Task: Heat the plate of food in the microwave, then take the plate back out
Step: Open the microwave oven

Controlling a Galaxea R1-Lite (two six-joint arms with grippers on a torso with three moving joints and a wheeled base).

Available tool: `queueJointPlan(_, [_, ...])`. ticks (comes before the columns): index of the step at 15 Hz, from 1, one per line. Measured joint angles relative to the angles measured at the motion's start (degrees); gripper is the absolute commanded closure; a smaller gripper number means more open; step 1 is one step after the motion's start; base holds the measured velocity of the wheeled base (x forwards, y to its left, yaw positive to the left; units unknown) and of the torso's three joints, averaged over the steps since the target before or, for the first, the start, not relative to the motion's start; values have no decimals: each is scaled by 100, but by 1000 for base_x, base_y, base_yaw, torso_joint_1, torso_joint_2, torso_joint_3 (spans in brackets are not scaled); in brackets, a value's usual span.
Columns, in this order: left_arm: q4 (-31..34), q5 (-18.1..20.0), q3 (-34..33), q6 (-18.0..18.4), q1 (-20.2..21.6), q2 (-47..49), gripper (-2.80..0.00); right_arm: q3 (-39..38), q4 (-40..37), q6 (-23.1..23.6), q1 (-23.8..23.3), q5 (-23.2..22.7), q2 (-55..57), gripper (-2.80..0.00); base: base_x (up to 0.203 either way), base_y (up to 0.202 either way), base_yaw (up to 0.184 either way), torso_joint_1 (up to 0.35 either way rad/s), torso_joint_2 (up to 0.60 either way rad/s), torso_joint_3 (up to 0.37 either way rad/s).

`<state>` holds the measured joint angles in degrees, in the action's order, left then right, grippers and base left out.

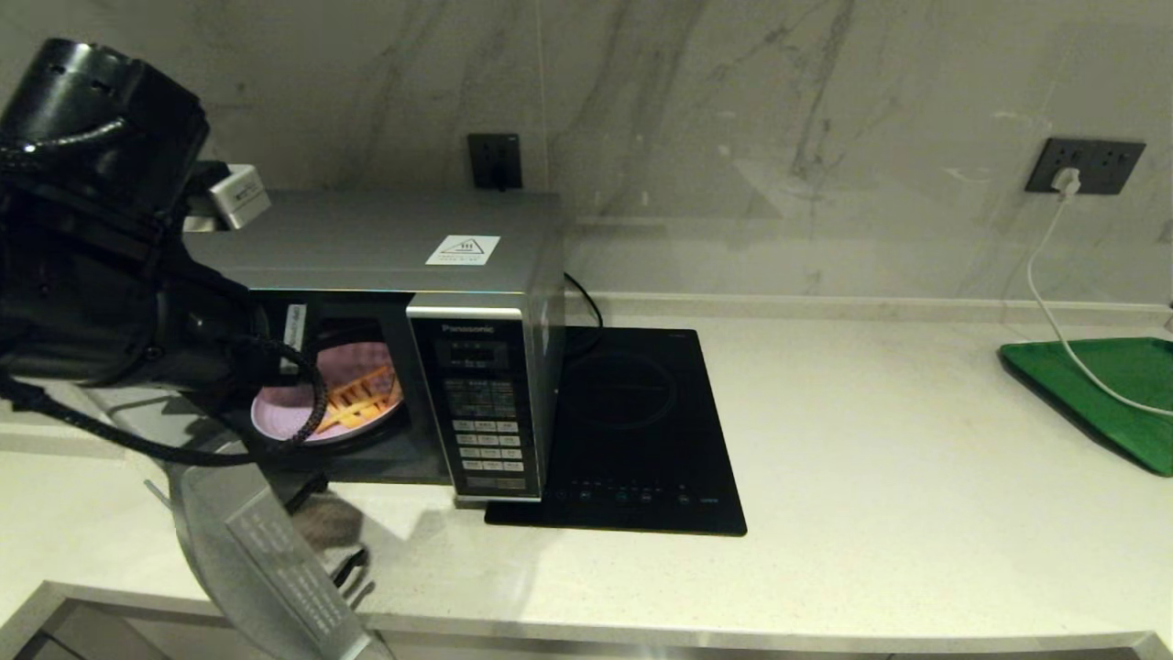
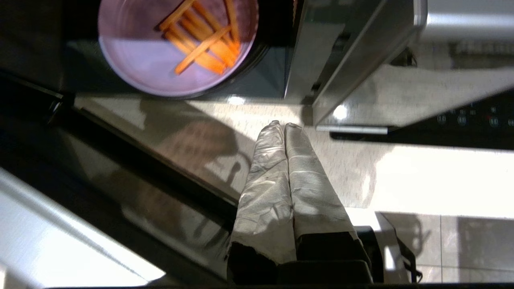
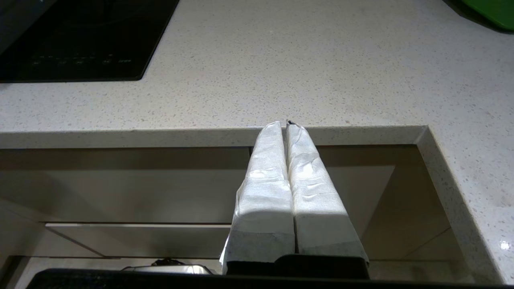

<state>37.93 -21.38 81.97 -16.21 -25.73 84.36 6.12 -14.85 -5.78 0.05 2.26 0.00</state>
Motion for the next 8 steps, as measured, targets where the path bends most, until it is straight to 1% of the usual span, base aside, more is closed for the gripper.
queueJointPlan(3, [362,-16,-303,-4,40,-558,0,0,0,0,2,2,0,0,0,0,0,0,0,0])
queueJointPlan(5, [576,-20,-665,4,152,-1000,0,0,-2,2,2,0,0,0,0,0,0,0,0,0])
queueJointPlan(8, [726,-33,-1208,38,340,-1669,0,0,0,2,5,0,0,0,0,0,0,0,0,0])
